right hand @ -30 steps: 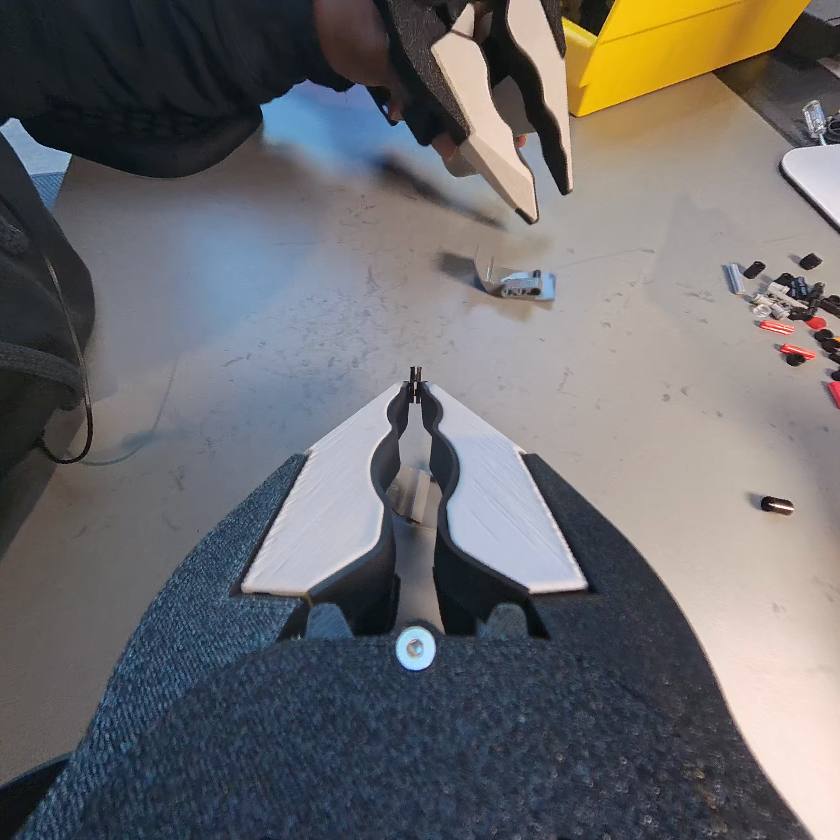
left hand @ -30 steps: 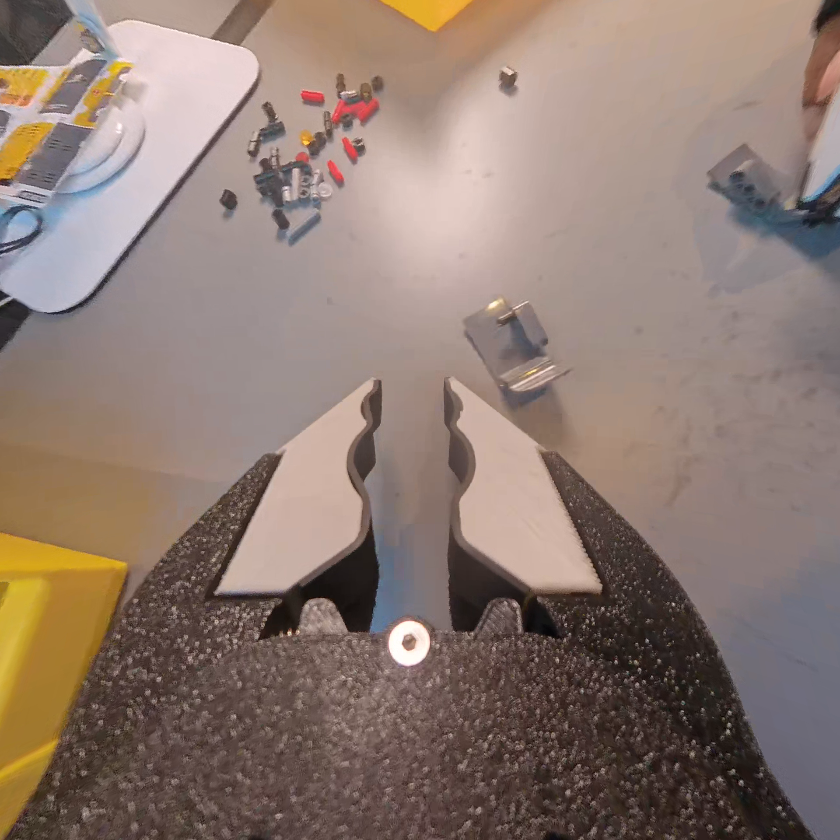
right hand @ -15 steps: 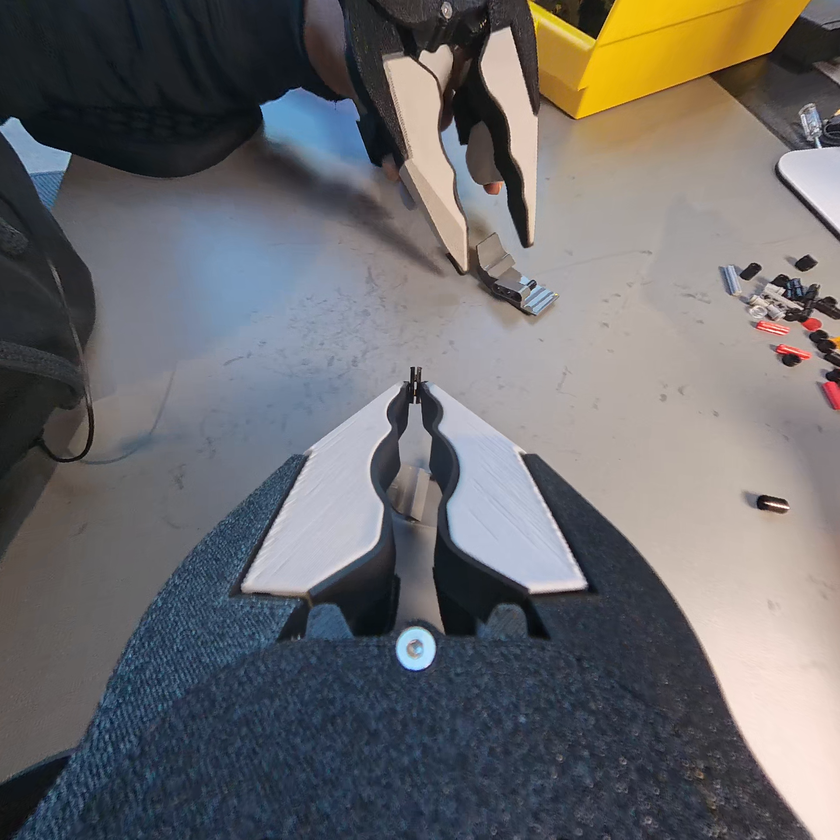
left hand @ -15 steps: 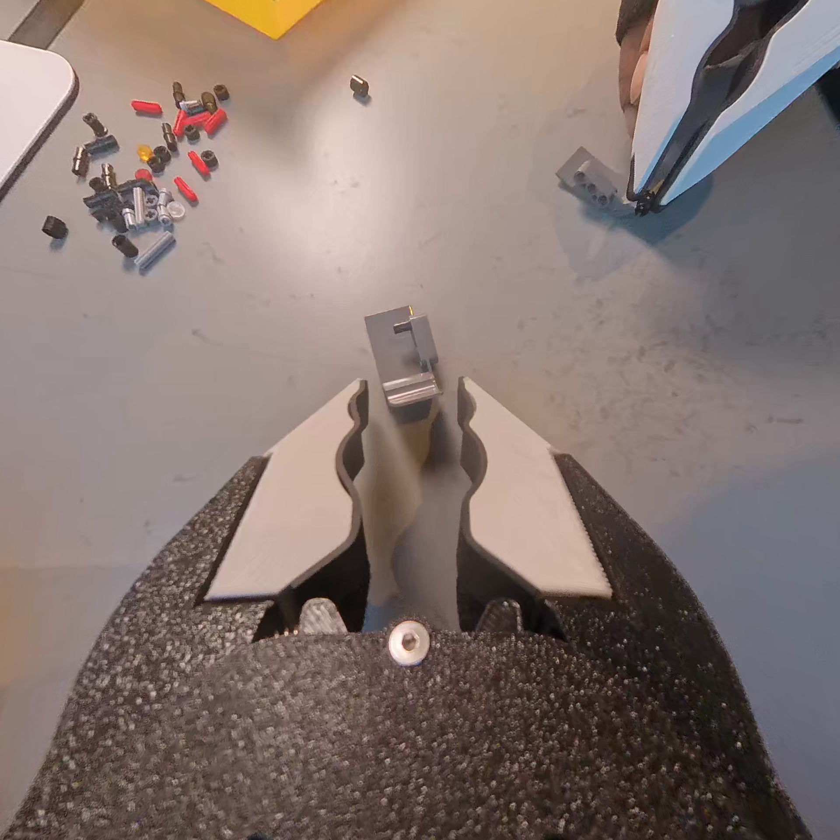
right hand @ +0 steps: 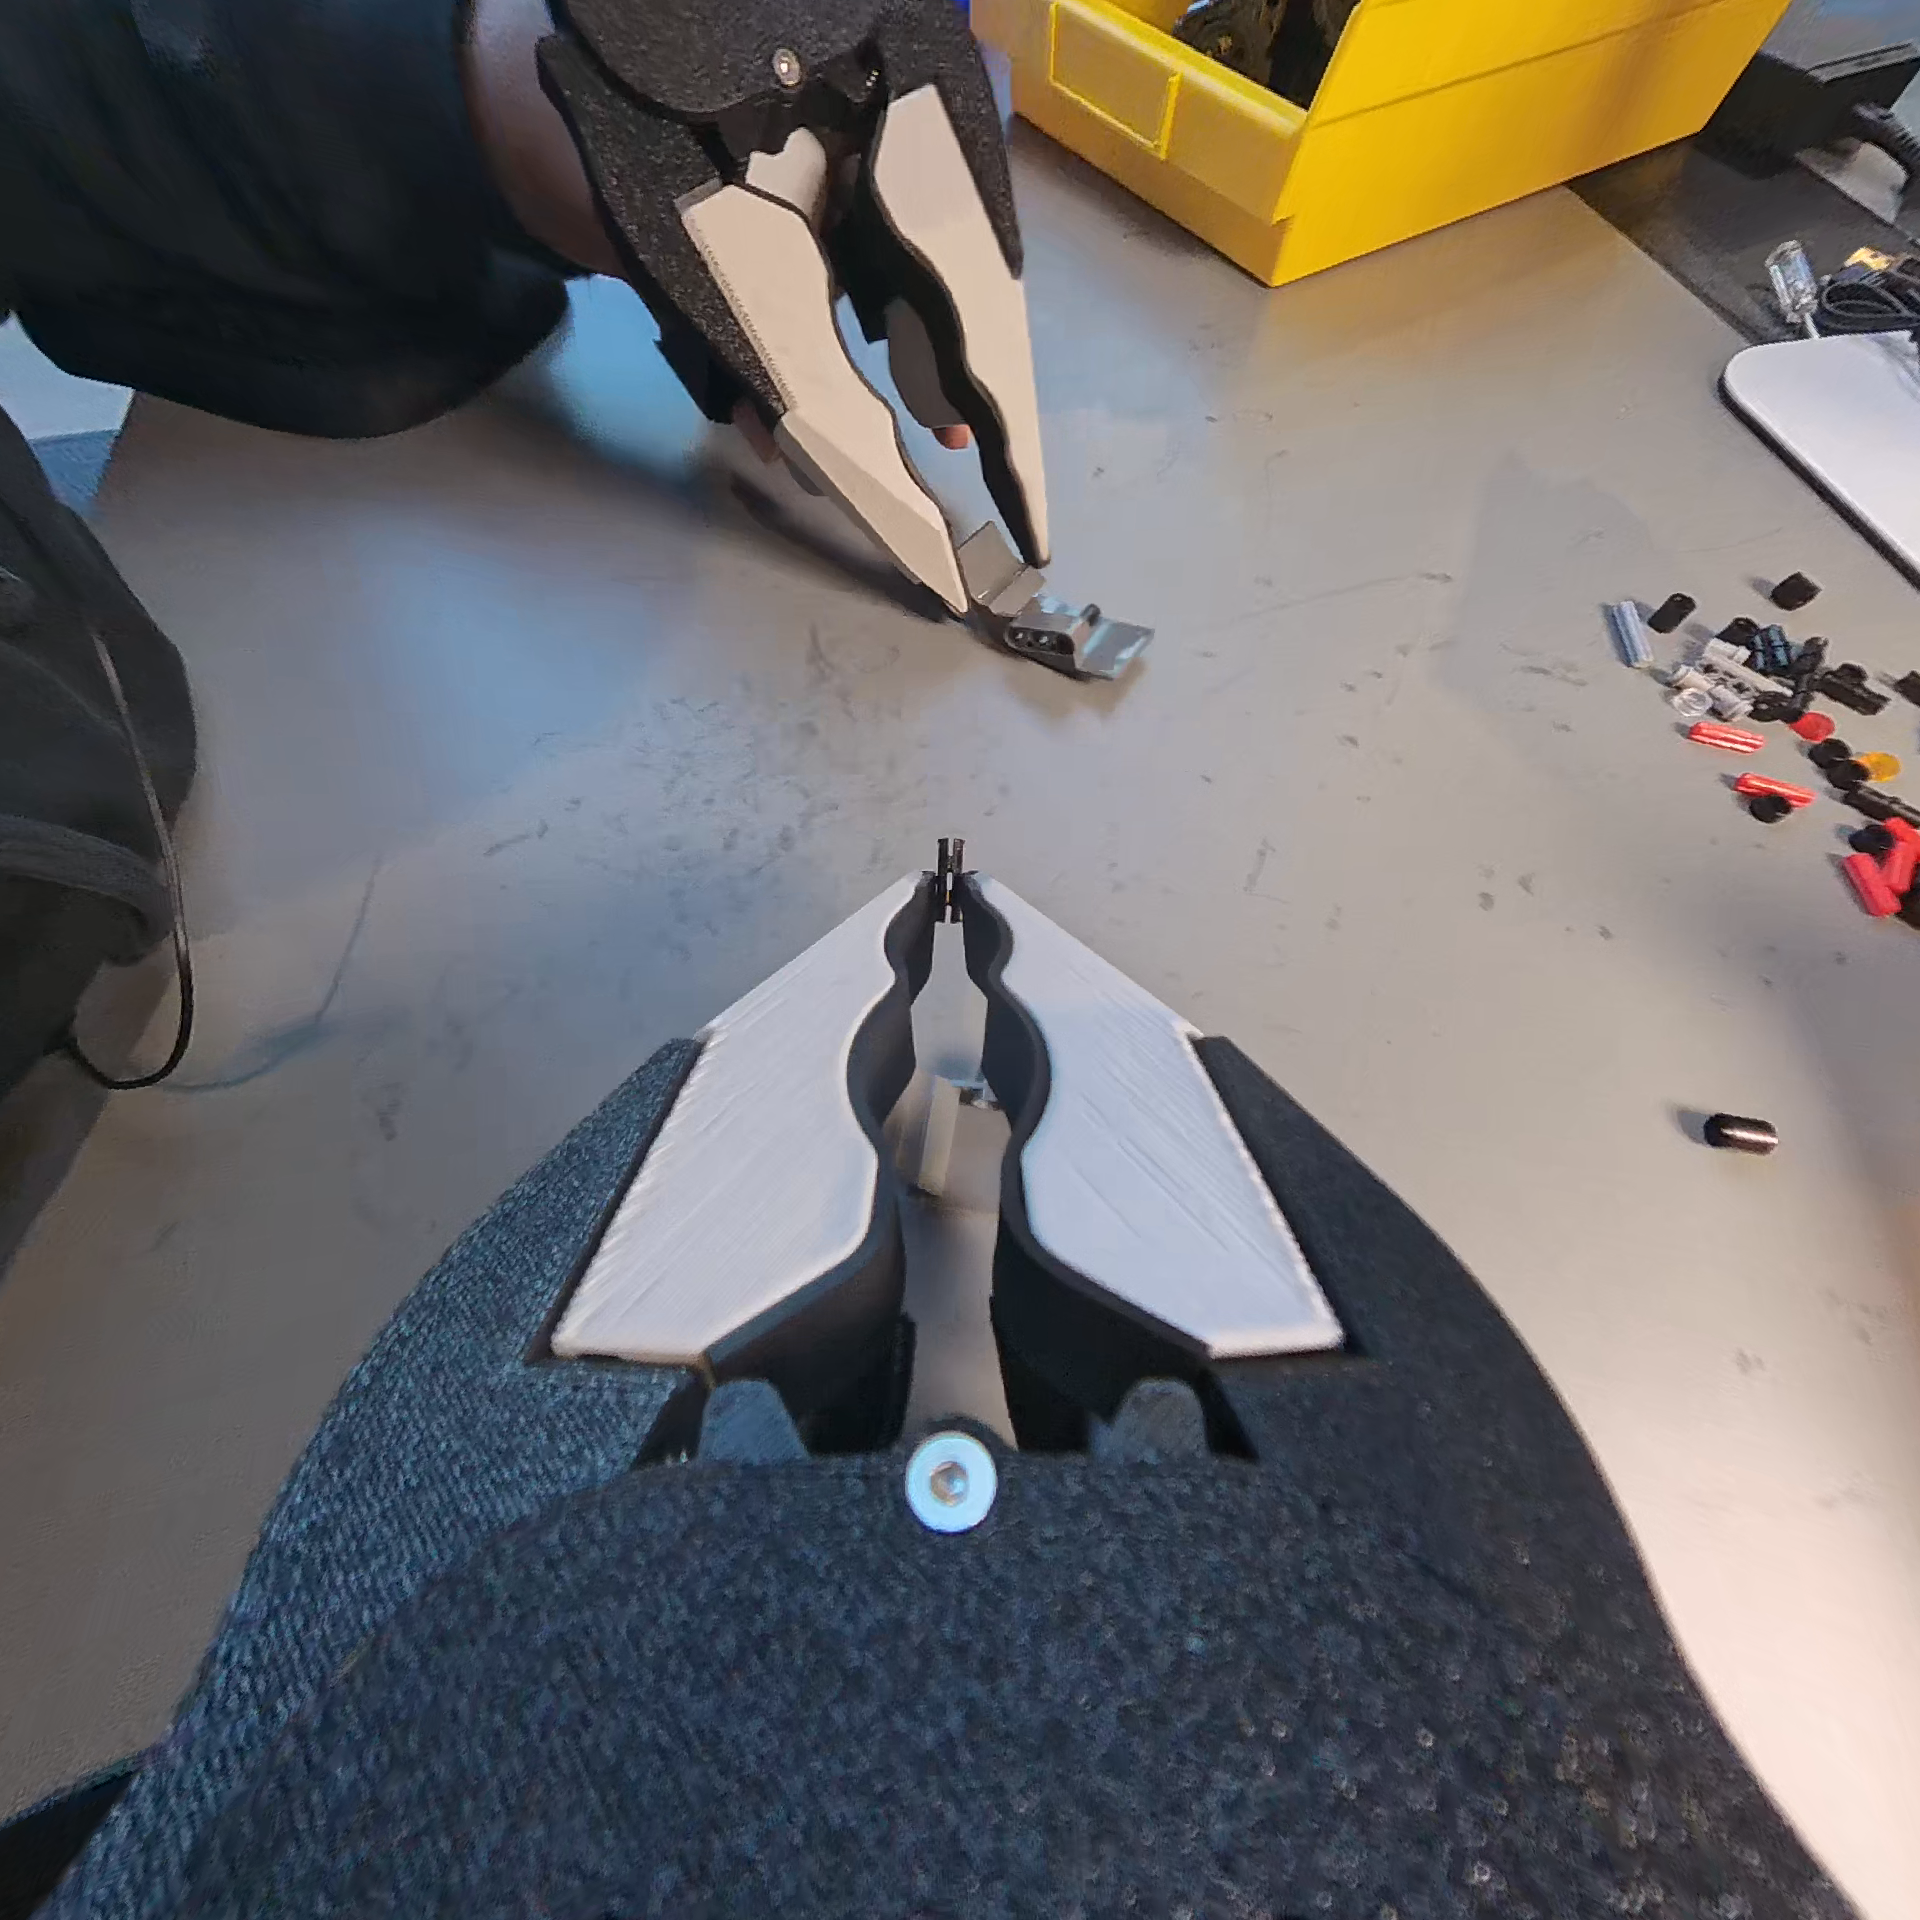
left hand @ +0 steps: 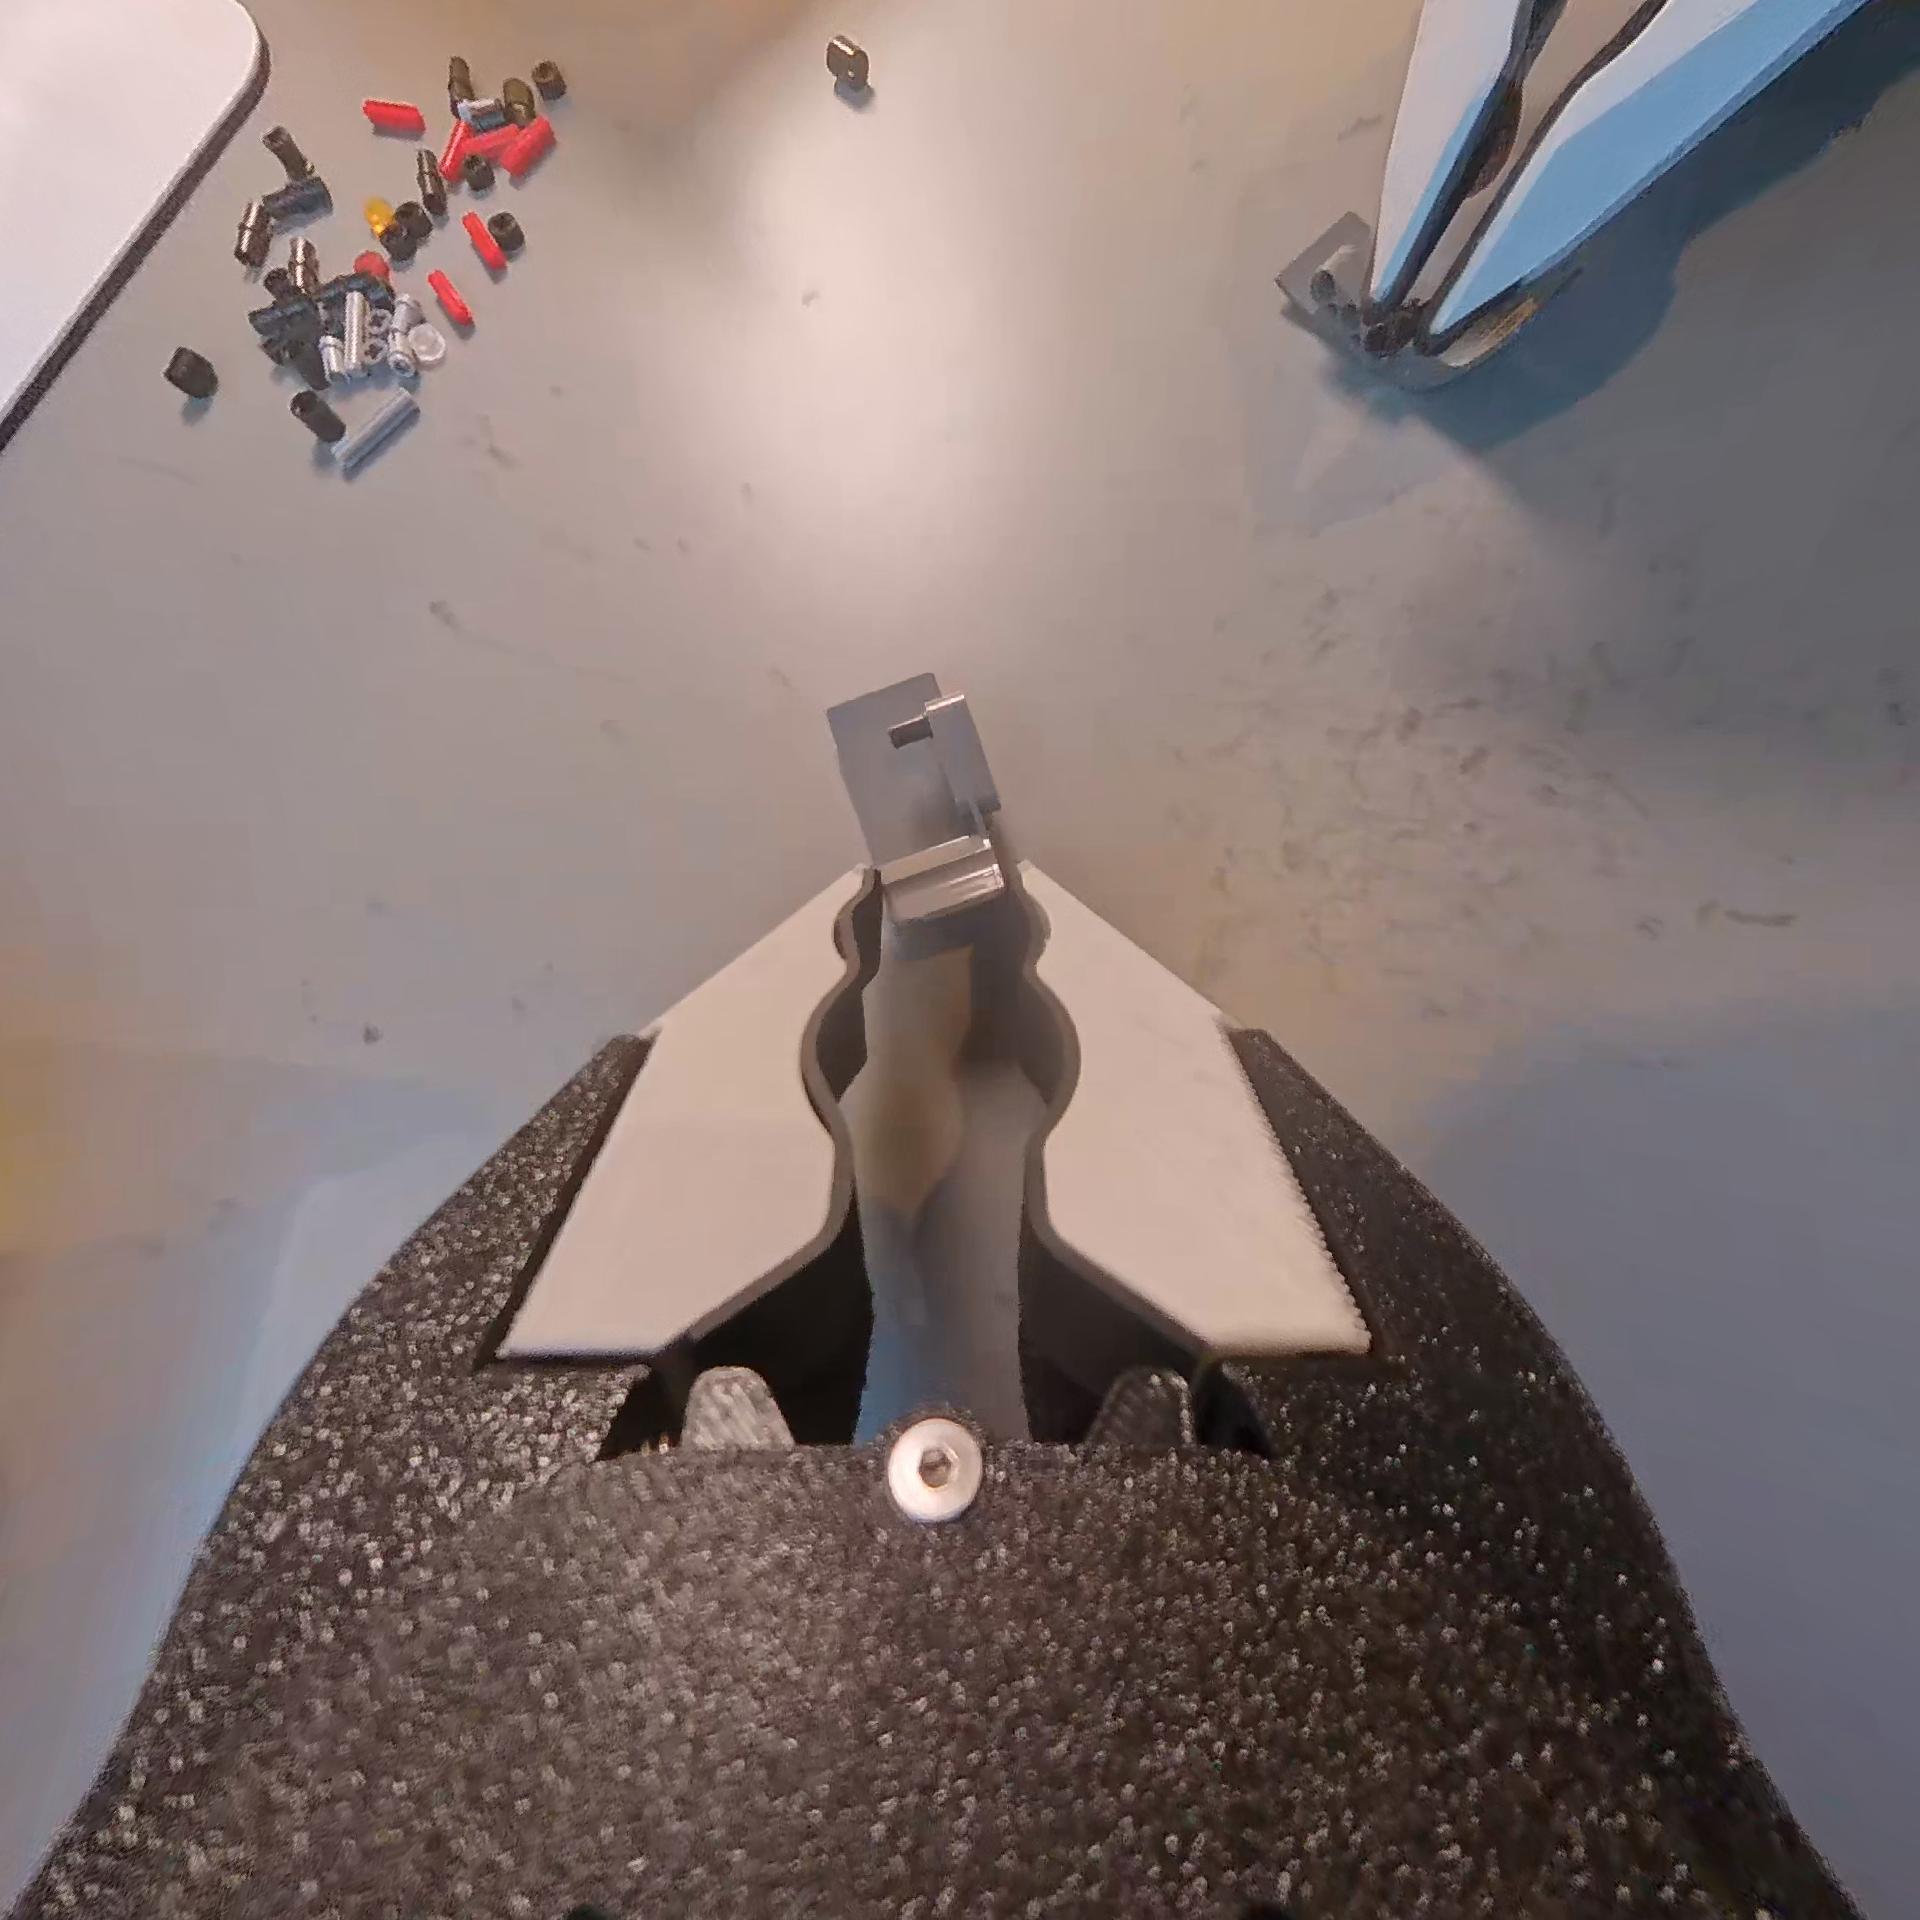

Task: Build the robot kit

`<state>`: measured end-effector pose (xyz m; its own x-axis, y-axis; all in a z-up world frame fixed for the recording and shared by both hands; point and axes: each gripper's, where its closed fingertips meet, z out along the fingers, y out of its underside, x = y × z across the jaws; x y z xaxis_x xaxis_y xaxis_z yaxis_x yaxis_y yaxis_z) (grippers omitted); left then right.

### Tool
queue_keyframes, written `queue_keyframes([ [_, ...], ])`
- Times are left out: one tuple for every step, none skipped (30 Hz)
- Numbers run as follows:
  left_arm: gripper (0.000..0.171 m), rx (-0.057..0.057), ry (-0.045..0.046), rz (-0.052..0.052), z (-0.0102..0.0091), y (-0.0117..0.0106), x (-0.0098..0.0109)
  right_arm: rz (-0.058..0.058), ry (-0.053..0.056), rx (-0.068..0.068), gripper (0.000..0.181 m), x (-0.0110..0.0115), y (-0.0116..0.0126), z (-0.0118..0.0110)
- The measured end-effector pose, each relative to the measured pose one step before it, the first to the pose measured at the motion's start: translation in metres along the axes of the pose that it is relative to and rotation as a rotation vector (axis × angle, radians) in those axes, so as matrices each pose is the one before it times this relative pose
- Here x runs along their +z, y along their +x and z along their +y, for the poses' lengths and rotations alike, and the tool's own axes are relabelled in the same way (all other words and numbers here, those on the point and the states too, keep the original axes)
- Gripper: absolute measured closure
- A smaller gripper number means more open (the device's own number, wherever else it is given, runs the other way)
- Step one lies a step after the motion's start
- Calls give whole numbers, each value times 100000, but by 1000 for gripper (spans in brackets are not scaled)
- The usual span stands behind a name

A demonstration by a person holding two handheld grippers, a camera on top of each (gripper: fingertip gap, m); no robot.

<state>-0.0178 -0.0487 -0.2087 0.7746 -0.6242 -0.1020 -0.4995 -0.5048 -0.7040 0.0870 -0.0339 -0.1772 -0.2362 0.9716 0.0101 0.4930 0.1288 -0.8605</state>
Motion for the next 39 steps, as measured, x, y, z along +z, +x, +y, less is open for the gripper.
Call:
queue_keyframes([
  [149,-1029,76,-112,86,234,-146,225,-133,75,177,82,32,34],
  [149,-621,-2,-355,69,175,-122,208,-147,-14,177,91,22,7],
  [149,-257,26,-164,37,169,-119,78,-110,0,177,79,-19,-14],
  [149,-259,148,713,-10,243,-103,131,18,-74,177,73,-28,-46],
  [147,-382,498,1592,-75,332,-87,176,54,-94,177,60,-13,-54],
  [144,-491,594,1984,-96,368,-83,235,81,-19,177,57,-10,-66],
  [141,-448,183,1900,-39,304,-63,274,59,83,177,35,3,-50],
  [139,-26,14,1751,-10,261,-80,352,33,58,177,45,27,-42],
  [138,489,538,1896,-102,284,-126,363,48,20,177,26,17,-44],
  [138,516,993,2146,-169,301,-192,360,97,15,177,24,17,-59],
  [137,88,920,2278,-147,275,-227,326,132,12,177,19,23,-72],
  [137,73,709,3044,-106,354,-260,224,97,23,177,15,-4,-54],
  [138,10,854,2359,-82,222,-273,262,142,9,177,30,14,-56],
  [138,-70,1232,445,-109,-89,-297,180,118,-5,177,20,1,-47],
  [138,716,1098,521,-55,-118,-291,141,83,-42,177,30,10,-37],
  [139,1722,661,970,58,-65,-229,109,34,-123,177,40,5,-50],
  [139,2179,337,108,153,-199,-143,110,-85,-286,177,41,9,-40],
  [139,2298,-19,-269,236,-243,-20,231,-82,-482,177,45,35,-78],
  [139,2443,-414,239,282,-138,122,173,-26,-552,177,52,35,-99],
  [138,2504,-841,274,343,-114,245,3,122,-439,177,49,17,-158],
  [137,2523,-1336,-5,359,-125,313,-128,198,-297,177,69,13,-175],
  [137,2587,-1644,-112,316,-88,318,-2,127,-277,177,77,32,-161],
  [137,2523,-1272,10,142,-11,285,320,-202,-328,177,103,81,-132],
  [139,2038,-379,146,-93,66,250,712,-893,-357,177,116,140,-49],
  [144,1132,-82,-31,-193,65,232,1019,-1605,-596,177,132,190,41],
  [146,594,-651,-282,-148,43,214,1376,-1951,-1040,177,161,240,70],
  [146,940,-1102,392,-94,191,145,1565,-1955,-1266,177,164,244,43],
  [146,1197,-609,1401,-144,409,66,1085,-1883,-1160,177,184,142,10],
  [146,640,628,1870,-260,501,-19,502,-1712,-984,177,220,40,-17],
  [145,-230,1398,1947,-303,461,-82,-28,-1396,-1007,177,245,-75,-54],
  [144,-806,1289,2002,-197,394,-137,-577,-1127,-1196,177,275,-191,-79],
  [143,-1053,1256,2072,-108,316,-205,-629,-1125,-1204,177,292,-207,-65],
  [143,-1291,1740,645,-120,34,-271,-490,-1200,-1181,177,327,-172,-52],
  [144,-1652,1713,-1341,-74,-360,-292,-723,-1198,-1506,177,322,-185,-33],
  [145,-2172,737,-2072,54,-586,-214,-665,-1218,-1980,177,315,-112,-16],
  [144,-2362,12,-2133,91,-620,-83,-471,-1319,-2103,177,287,-4,9],
  [145,-1867,383,-1857,-63,-520,40,-281,-1147,-1935,177,267,120,5],
  [147,-1444,806,-1516,-238,-373,170,-372,-759,-1452,177,239,210,-21],
  [149,-1245,364,-1503,-266,-308,279,-674,-334,-1020,177,214,272,-46],
])
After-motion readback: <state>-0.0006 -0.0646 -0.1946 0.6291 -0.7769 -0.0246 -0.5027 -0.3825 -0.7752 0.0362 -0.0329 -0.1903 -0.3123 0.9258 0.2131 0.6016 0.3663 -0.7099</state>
